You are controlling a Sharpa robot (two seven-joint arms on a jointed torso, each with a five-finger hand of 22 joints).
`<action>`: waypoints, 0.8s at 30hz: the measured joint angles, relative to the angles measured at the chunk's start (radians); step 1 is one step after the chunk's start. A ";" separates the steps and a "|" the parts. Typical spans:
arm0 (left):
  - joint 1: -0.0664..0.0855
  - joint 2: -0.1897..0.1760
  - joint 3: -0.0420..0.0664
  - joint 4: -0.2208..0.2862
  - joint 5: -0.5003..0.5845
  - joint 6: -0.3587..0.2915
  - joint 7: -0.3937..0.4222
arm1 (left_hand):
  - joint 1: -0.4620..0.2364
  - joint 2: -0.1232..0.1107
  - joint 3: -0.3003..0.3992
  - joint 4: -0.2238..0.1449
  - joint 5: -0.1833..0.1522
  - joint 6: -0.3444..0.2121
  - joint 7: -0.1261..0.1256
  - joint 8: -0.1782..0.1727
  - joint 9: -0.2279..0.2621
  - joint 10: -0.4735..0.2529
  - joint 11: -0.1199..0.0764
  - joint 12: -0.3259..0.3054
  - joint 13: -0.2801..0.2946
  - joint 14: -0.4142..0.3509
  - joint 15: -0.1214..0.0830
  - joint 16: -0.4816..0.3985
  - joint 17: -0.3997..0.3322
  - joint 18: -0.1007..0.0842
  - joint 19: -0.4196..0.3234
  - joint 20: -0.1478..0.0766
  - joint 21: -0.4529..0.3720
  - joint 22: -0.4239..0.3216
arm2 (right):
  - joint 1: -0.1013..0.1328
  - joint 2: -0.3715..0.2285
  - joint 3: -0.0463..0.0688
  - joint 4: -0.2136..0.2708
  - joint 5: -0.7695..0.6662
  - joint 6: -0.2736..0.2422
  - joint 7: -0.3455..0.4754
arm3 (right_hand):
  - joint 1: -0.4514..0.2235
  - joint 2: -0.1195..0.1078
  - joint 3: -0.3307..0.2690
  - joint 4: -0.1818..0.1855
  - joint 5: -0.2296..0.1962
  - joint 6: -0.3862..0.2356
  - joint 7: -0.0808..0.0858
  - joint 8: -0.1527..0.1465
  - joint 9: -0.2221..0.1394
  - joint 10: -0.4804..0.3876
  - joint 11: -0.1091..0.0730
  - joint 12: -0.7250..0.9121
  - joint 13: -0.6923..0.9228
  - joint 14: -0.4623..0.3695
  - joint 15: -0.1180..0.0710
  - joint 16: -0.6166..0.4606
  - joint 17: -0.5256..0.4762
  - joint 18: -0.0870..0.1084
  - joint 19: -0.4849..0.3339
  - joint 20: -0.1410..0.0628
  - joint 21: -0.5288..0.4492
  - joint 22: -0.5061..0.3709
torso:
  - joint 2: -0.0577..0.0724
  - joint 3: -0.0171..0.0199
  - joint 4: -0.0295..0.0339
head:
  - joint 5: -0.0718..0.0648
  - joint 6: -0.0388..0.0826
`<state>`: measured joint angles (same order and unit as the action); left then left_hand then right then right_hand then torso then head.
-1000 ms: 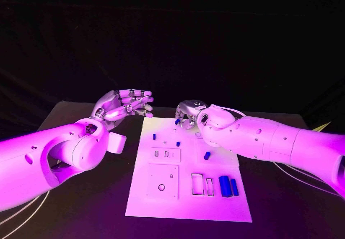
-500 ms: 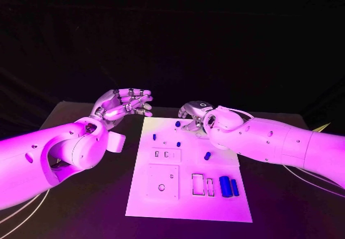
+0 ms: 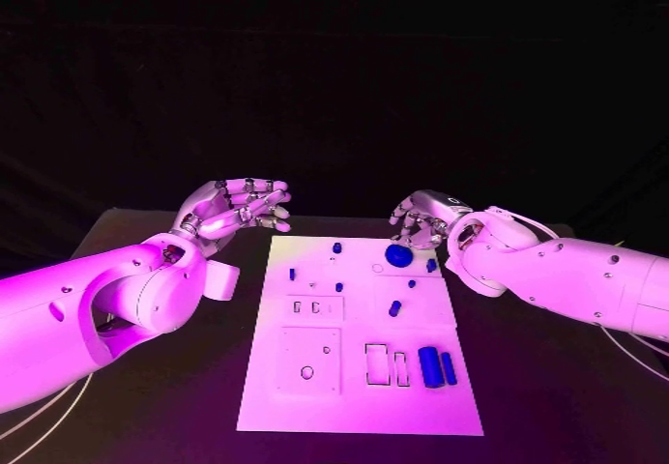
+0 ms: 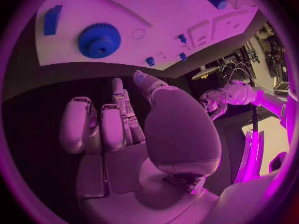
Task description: Assemble the parts on the task board
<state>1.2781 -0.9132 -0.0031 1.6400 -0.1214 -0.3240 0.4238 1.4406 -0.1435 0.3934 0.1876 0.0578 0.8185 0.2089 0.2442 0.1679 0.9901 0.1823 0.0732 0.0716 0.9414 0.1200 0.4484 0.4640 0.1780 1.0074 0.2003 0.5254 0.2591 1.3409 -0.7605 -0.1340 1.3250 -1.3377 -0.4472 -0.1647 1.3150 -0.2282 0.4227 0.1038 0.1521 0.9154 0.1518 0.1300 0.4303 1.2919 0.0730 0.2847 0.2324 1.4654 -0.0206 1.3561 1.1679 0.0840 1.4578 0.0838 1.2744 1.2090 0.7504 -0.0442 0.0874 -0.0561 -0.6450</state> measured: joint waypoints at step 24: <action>0.000 0.005 0.000 -0.004 0.000 0.011 -0.001 | 0.000 0.000 0.000 0.000 0.000 0.000 0.000 0.000 0.000 0.000 0.000 0.000 0.000 0.000 0.000 0.000 0.000 0.000 0.000 0.000 0.000 0.001 | -0.015 0.026 -0.003 -0.117 0.143 0.169 -0.010 | 0.030 0.037 -0.224 0.088 0.016 -0.109 0.007 0.101 0.043 0.162 0.004 1.162 1.076 0.001 0.010 0.191 0.141 -0.047 0.010 0.008 0.230 0.099 | 0.001 0.0015 -0.0008 | -0.008 -0.006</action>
<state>1.2779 -0.9080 -0.0030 1.6358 -0.1214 -0.3130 0.4231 1.4407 -0.1436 0.3934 0.1876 0.0578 0.8184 0.2089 0.2442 0.1682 0.9901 0.1823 0.0732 0.0715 0.9414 0.1200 0.4484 0.4644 0.1780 1.0074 0.2003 0.5254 0.2599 1.3262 -0.7346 -0.1366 1.2076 -1.1943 -0.2781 -0.1750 1.3454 -0.1916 0.1985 0.1921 0.1685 0.8059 0.1584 0.2308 0.4734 1.4543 0.0766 1.4465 1.3084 1.4666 -0.0105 1.5473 1.3085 0.0370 1.4679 0.0916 1.5042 1.3081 0.7512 -0.0427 0.0867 -0.0641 -0.6507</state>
